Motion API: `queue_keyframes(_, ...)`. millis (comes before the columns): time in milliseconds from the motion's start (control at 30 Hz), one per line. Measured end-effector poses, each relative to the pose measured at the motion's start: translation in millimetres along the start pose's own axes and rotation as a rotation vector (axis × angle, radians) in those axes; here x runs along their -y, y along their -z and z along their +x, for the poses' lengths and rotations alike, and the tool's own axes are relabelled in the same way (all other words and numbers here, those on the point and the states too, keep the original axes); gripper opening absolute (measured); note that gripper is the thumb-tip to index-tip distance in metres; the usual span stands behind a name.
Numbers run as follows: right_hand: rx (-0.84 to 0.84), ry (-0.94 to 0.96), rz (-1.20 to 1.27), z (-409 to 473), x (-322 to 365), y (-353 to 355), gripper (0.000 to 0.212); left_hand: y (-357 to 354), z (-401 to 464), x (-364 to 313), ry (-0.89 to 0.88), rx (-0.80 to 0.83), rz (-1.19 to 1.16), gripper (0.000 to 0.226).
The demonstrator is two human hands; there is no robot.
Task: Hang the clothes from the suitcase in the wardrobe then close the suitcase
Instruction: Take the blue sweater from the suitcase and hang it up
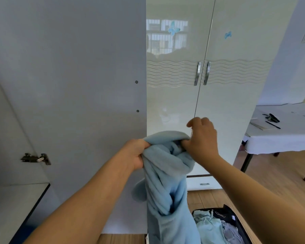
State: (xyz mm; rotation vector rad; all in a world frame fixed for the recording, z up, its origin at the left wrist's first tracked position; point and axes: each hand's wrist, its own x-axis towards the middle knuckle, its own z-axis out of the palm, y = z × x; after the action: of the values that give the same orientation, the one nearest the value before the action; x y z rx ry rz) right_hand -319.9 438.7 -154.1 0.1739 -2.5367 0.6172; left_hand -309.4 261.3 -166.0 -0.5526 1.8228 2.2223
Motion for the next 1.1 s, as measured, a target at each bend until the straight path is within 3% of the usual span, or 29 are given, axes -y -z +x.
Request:
queue_keyframes(33,-0.044,0.079,0.147,-4.4,6.7,1.7,0.025,-0.7,0.0,0.4,0.038,0.015,-0.07,0.017)
queue_keyframes(100,0.109,0.159,0.369,-10.9,17.4,2.7,0.011,-2.0,-0.3,-2.2,0.081,0.035,-0.142,0.022)
queue_keyframes(167,0.292,0.198,0.285,-15.6,17.4,-5.0,0.01,-7.1,-4.0,-3.9,0.091,0.094,-0.131,0.024)
queue_keyframes(300,0.435,0.302,0.032,-18.3,7.1,-15.2,0.034,-10.7,-12.6,-3.5,0.063,0.231,-0.099,0.052)
queue_keyframes(367,0.487,0.393,-0.211,-19.7,4.6,-18.7,0.04,-6.1,-13.3,0.6,0.075,0.267,-0.094,0.057)
queue_keyframes(433,0.449,0.377,-0.303,-21.8,8.3,-16.3,0.029,-3.2,-13.3,6.6,0.094,0.328,-0.115,0.052)
queue_keyframes(533,0.435,0.284,-0.204,-21.5,14.3,-11.8,0.016,0.3,-13.2,8.0,0.091,0.39,-0.16,0.047)
queue_keyframes(600,0.487,0.236,-0.159,-16.1,14.7,-5.9,0.009,6.1,-10.2,2.7,0.022,0.324,-0.055,0.052)
queue_keyframes(667,0.534,0.167,-0.105,-8.6,14.1,3.2,0.024,15.9,-2.2,-1.0,-0.135,0.16,0.207,0.056)
queue_keyframes(800,0.591,-0.005,0.283,1.3,20.9,17.6,0.037,28.3,7.9,0.1,-0.399,-0.082,0.722,0.05)
queue_keyframes(833,0.613,-0.079,0.462,1.8,23.1,19.7,0.035,28.8,7.1,-0.3,-0.418,-0.083,0.758,0.056)
queue_keyframes(900,0.616,-0.199,0.71,3.5,24.4,21.1,0.032,26.8,3.2,-1.0,-0.384,-0.032,0.644,0.089)
queue_keyframes(967,0.527,-0.196,0.578,7.4,22.8,20.5,0.034,21.7,-4.0,0.9,-0.447,-0.073,0.608,0.111)
queue_keyframes(1033,0.47,-0.184,0.545,9.3,26.1,18.7,0.036,15.5,-14.1,4.8,-0.662,-0.208,0.866,0.098)
queue_keyframes(1100,0.48,-0.216,0.705,9.2,32.9,18.4,0.038,5.9,-24.1,8.8,-0.92,-0.314,1.1,0.073)
